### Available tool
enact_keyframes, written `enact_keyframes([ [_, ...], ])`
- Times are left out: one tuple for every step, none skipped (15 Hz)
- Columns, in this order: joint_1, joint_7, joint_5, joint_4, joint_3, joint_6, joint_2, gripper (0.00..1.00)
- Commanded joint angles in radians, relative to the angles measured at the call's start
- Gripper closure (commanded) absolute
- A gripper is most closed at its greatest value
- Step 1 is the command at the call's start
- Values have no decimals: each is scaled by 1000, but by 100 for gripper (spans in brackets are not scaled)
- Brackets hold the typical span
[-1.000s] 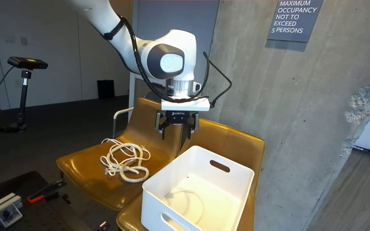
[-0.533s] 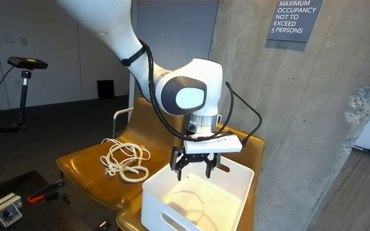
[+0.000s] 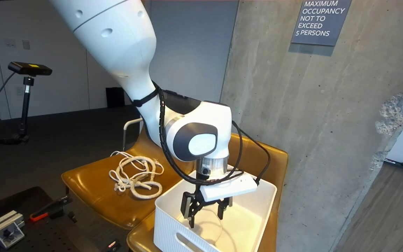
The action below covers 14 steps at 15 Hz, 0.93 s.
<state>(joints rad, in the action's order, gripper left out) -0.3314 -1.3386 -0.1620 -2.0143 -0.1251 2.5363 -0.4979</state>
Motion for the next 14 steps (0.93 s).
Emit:
enact_keyframes([
  [-12,-38,-64,51,-17,29,-72,0],
  [-17,-40,-71,69,-19,24,-90,0],
  [-20,-40,-76,85,-20,19,-109,0],
  [-22,-40,-78,98,-20,14,-126,0],
  [-20,-39,-80,108,-21,16,-143,0],
  [-18,-40,-82,113,-20,16,-159,0],
  [-16,-39,-84,120,-20,18,-176,0],
  [-13,-37,-87,128,-20,18,-194,0],
  [-13,-37,-90,136,-19,16,-209,0],
  [-12,-36,-94,145,-19,16,-226,0],
  [-12,-35,-98,155,-21,15,-246,0],
  [-11,-34,-103,163,-22,16,-260,0],
  [-12,-33,-109,171,-24,15,-267,0],
  [-12,-30,-112,175,-26,21,-278,0],
])
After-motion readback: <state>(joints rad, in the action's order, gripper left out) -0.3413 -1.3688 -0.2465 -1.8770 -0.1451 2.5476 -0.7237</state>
